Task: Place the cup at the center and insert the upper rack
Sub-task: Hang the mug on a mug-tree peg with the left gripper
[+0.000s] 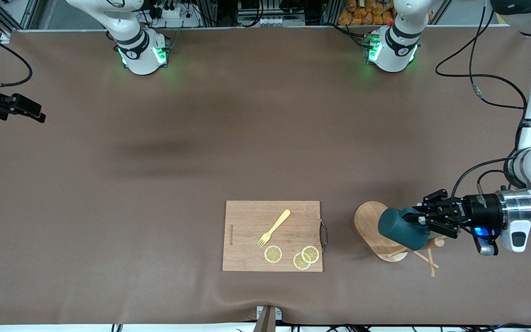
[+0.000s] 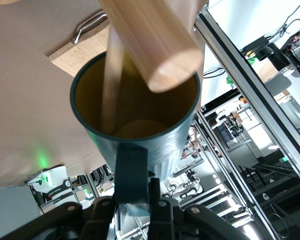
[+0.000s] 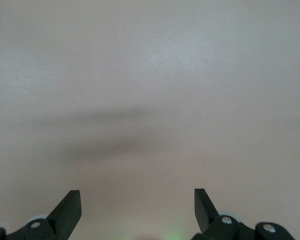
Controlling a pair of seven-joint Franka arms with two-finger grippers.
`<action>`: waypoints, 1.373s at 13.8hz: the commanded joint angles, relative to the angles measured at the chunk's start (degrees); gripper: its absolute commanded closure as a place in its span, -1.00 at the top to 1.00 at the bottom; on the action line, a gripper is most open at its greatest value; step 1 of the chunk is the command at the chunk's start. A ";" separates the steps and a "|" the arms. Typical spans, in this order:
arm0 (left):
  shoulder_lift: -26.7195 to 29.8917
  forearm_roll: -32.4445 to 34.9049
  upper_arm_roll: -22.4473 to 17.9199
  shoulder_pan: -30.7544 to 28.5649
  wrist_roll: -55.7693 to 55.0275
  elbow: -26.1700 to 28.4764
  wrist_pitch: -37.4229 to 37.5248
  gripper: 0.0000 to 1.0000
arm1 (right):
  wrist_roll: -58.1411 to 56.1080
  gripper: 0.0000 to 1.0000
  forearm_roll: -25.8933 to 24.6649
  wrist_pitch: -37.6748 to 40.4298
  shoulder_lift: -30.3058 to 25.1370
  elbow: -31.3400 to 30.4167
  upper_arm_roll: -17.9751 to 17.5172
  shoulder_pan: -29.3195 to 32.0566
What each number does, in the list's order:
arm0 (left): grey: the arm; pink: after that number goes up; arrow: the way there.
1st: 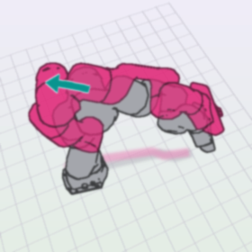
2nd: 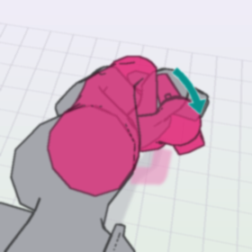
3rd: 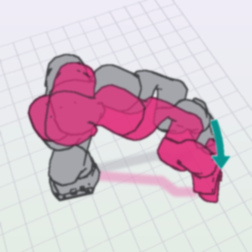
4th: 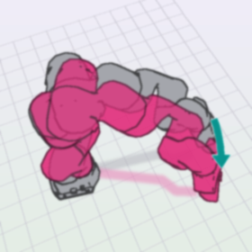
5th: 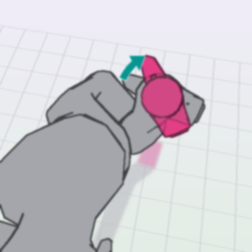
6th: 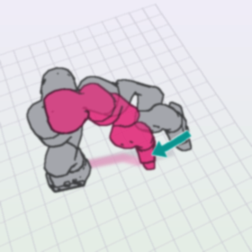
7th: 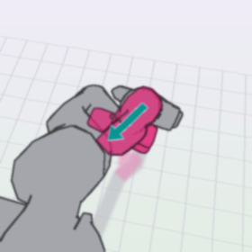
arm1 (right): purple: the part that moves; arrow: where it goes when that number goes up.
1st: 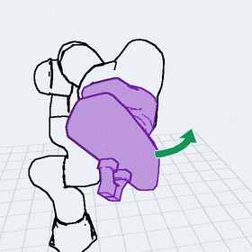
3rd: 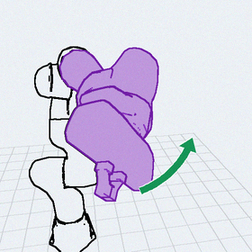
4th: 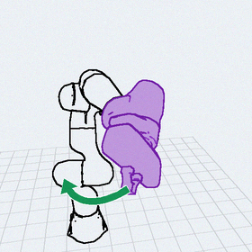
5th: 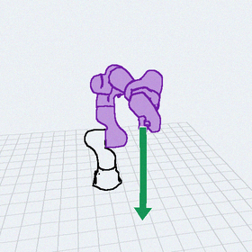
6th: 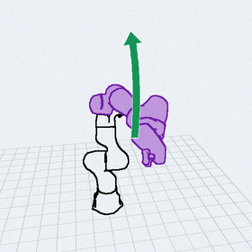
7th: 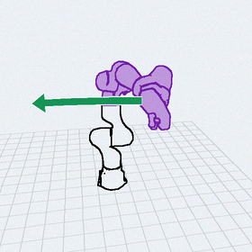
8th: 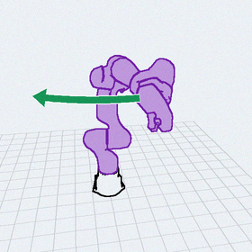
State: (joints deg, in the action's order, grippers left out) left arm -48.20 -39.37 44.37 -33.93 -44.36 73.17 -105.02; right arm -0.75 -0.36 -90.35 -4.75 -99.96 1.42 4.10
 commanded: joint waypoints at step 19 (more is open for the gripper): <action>-3.48 -8.35 -1.57 -2.10 6.56 0.57 2.27 -0.56 | 0.14 1.00 -0.08 0.79 -0.18 0.73 -0.81 1.26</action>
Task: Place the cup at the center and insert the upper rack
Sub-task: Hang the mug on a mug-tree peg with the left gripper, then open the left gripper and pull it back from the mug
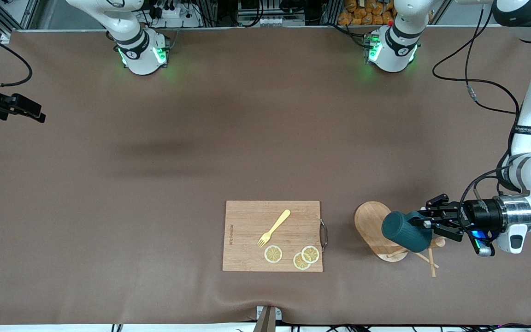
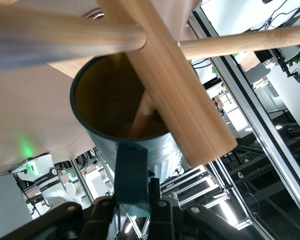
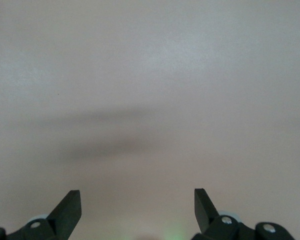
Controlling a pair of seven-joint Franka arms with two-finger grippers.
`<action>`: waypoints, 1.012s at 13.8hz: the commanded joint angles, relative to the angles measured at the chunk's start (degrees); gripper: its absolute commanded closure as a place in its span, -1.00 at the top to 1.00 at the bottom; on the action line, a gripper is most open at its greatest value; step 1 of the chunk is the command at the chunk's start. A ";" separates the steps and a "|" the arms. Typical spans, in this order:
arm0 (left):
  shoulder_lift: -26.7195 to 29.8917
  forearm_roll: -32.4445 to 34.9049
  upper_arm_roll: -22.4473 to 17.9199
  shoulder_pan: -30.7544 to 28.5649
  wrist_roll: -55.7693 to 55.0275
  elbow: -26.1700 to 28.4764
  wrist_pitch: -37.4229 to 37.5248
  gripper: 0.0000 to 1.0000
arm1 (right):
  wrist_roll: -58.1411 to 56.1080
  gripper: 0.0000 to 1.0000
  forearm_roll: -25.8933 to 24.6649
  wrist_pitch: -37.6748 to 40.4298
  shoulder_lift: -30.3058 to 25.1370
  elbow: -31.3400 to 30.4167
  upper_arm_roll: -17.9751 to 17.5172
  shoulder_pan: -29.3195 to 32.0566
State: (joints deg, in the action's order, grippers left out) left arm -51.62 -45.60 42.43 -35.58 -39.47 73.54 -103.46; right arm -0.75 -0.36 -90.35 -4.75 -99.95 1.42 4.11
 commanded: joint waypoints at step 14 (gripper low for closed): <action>5.20 -2.22 2.83 -7.83 -4.64 -0.15 8.36 1.00 | 0.14 1.00 -0.16 0.96 -0.26 0.72 -0.81 1.25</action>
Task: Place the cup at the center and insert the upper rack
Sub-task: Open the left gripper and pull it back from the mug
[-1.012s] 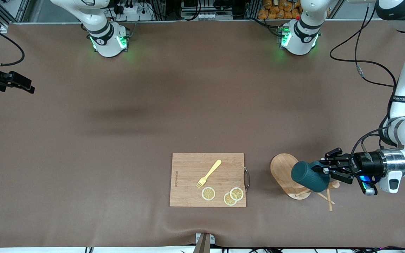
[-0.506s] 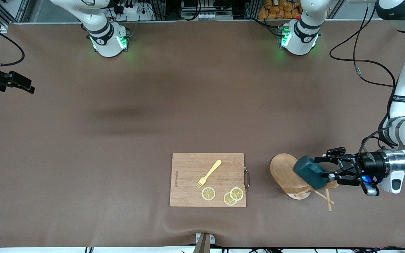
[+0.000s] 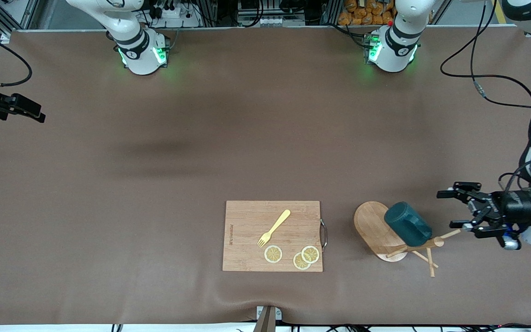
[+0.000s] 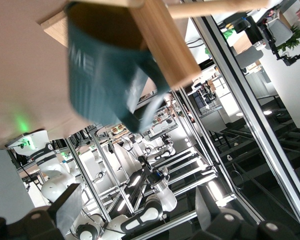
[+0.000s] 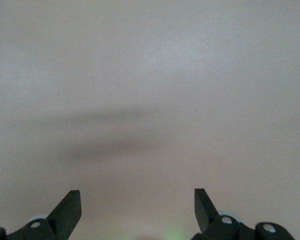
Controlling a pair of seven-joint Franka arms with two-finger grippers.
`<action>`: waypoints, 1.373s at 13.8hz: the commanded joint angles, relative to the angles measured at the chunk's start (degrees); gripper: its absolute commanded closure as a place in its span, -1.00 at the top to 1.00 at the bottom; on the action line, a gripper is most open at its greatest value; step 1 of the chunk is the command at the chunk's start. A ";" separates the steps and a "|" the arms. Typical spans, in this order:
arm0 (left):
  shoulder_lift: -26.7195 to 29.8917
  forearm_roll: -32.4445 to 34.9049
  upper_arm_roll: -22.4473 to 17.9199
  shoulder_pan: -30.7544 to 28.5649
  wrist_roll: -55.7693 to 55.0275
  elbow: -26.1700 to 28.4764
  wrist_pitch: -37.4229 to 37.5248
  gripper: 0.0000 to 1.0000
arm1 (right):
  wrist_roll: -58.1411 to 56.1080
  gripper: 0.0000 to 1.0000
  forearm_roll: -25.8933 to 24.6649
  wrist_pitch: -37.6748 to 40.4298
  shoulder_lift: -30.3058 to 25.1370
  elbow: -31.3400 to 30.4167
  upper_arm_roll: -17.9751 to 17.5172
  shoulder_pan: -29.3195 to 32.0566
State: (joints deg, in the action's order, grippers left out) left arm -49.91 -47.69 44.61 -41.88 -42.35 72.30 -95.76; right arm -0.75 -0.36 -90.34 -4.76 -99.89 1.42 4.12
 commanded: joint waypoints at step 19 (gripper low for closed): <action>26.88 56.02 10.59 -0.31 7.23 1.17 7.06 1.00 | 0.14 1.00 -0.16 0.78 -0.25 0.22 -0.81 1.24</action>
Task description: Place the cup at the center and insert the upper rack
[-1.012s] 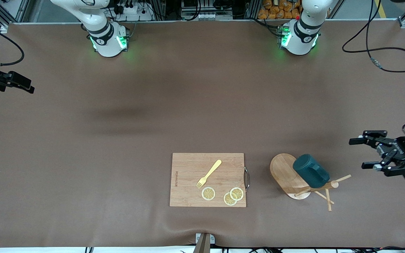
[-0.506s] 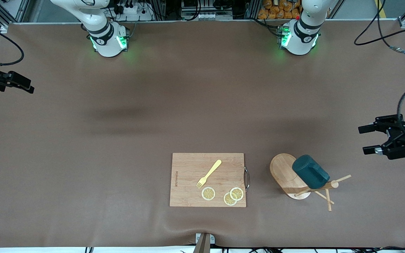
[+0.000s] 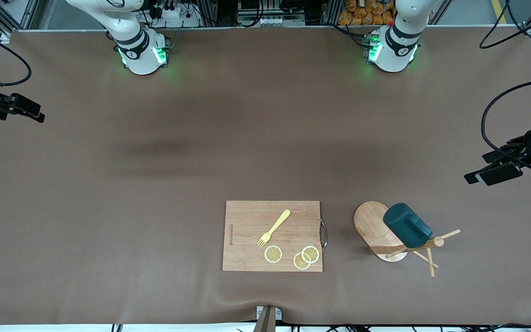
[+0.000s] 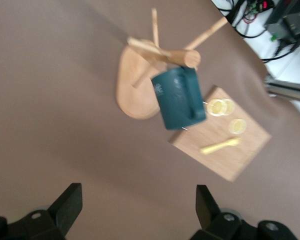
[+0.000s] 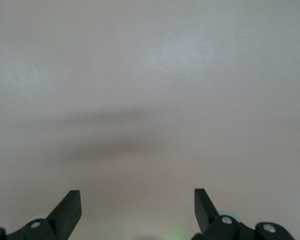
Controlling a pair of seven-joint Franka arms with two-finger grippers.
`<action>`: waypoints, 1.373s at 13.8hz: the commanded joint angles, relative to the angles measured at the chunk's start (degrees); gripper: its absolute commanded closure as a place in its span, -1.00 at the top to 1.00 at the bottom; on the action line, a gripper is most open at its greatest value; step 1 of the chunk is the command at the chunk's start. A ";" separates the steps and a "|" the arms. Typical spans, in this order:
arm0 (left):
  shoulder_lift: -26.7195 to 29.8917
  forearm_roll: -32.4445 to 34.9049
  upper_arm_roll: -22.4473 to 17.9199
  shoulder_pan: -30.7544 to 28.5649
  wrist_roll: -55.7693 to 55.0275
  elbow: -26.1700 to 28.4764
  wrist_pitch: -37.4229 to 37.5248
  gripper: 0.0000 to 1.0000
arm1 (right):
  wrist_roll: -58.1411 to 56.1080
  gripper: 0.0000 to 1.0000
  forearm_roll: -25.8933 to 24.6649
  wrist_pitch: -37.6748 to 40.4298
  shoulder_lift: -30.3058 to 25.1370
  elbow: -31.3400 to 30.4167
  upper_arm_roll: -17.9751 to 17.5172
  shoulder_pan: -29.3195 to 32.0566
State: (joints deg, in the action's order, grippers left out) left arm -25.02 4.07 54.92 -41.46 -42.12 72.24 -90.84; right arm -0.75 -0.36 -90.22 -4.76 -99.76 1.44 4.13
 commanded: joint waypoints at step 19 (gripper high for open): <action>26.51 -5.39 -56.24 42.78 28.76 20.75 -1.80 1.00 | -0.83 1.00 -0.43 1.54 -1.57 0.27 -1.36 0.17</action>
State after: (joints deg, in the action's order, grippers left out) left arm -1.46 -0.33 -0.42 0.64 -14.80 89.77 -91.08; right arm -1.00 -0.36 -89.15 -5.62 -99.64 0.51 4.12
